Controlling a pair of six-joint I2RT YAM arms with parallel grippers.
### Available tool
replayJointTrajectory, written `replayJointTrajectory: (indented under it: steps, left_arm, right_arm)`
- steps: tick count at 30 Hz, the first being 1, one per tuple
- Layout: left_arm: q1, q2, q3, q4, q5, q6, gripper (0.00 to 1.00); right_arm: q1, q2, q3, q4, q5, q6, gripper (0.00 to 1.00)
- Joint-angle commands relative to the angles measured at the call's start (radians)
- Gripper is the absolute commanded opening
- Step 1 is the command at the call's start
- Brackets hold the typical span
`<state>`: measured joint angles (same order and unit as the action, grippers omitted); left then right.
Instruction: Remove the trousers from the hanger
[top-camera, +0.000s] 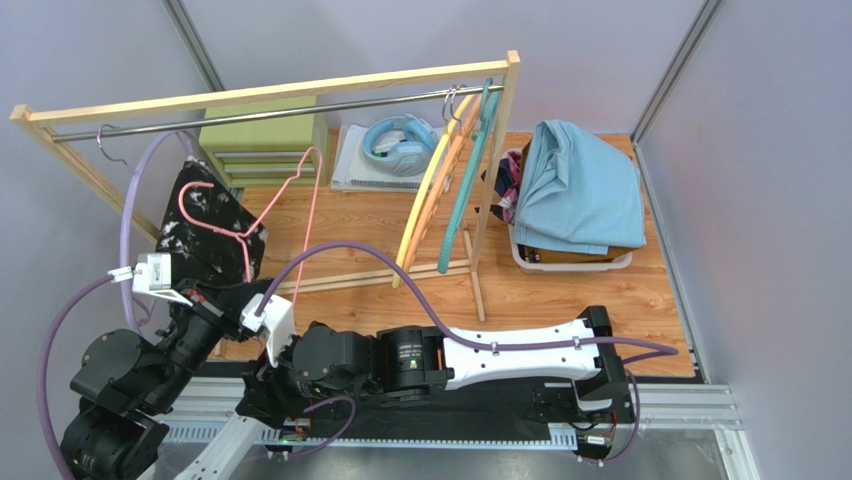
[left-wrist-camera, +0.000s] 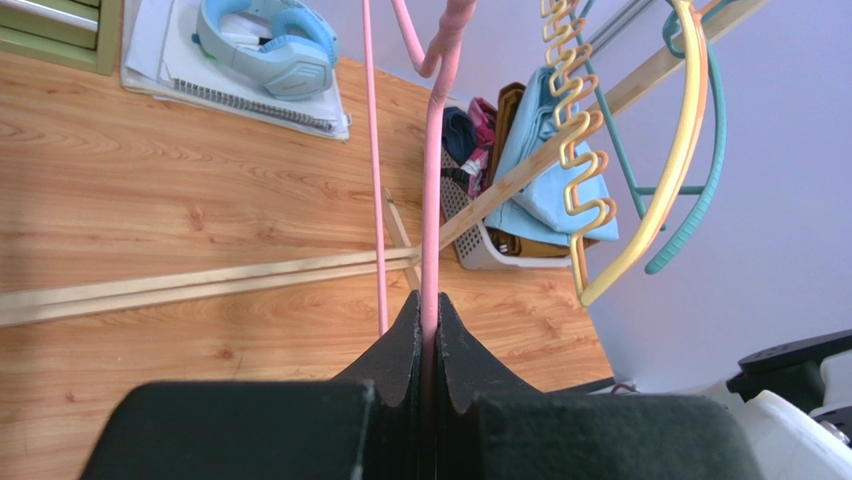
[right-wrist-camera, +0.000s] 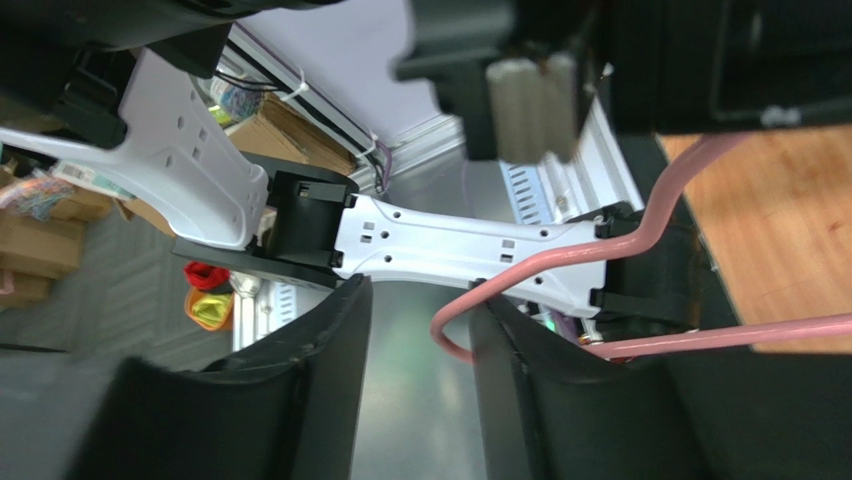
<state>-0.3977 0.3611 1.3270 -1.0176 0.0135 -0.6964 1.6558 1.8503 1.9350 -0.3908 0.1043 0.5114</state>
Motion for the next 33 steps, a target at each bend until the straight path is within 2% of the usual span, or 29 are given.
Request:
replayJointTrajectory:
  steps: [1,2,3,5,7,10,11,12,14,17,22,27,33]
  left_arm:
    - [0.003,-0.002,-0.003,0.056,0.016,0.014,0.0]
    - [0.003,-0.005,-0.003,0.056,0.016,0.015,0.0]
    - [0.002,-0.005,-0.002,0.056,0.016,0.015,0.0]
    - [0.002,-0.007,0.001,0.056,0.017,0.02,0.0]
    - [0.002,-0.008,0.006,0.06,0.031,0.029,0.0]
    - [0.003,-0.017,0.011,0.062,0.061,0.067,0.24]
    - [0.003,-0.025,0.011,0.063,0.066,0.078,0.41]
    - [0.003,-0.037,0.009,0.07,0.066,0.102,0.49]
    - [0.002,-0.079,0.006,0.079,0.074,0.13,0.63]
    - [0.003,-0.132,0.02,0.099,0.075,0.178,0.75]
    - [0.003,-0.175,0.115,0.057,0.008,0.241,0.76]
    - [0.003,-0.189,0.201,-0.048,-0.098,0.278,0.74]
    - [0.003,-0.206,0.192,-0.102,-0.119,0.294,0.72]
  right_arm:
    - [0.001,0.001,0.035,0.053,0.038,0.052,0.27]
    - [0.001,-0.003,0.022,0.059,0.058,0.059,0.22]
    - [0.001,-0.008,0.004,0.061,0.063,0.079,0.1]
    - [0.001,-0.028,-0.019,0.085,0.064,0.102,0.01]
    - [0.001,-0.048,-0.06,0.11,0.067,0.148,0.0]
    - [0.001,-0.08,-0.091,0.13,0.09,0.191,0.0]
    - [0.001,-0.089,-0.097,0.129,0.107,0.199,0.0]
    - [0.001,-0.109,-0.105,0.129,0.116,0.206,0.0]
    - [-0.001,-0.126,-0.12,0.13,0.142,0.216,0.0]
    - [-0.014,-0.137,-0.119,0.127,0.141,0.199,0.0]
    - [-0.036,-0.134,-0.113,0.127,0.156,0.098,0.0]
    - [-0.048,-0.112,-0.065,0.118,0.164,-0.1,0.0]
    - [-0.067,-0.094,-0.01,0.086,0.189,-0.278,0.0]
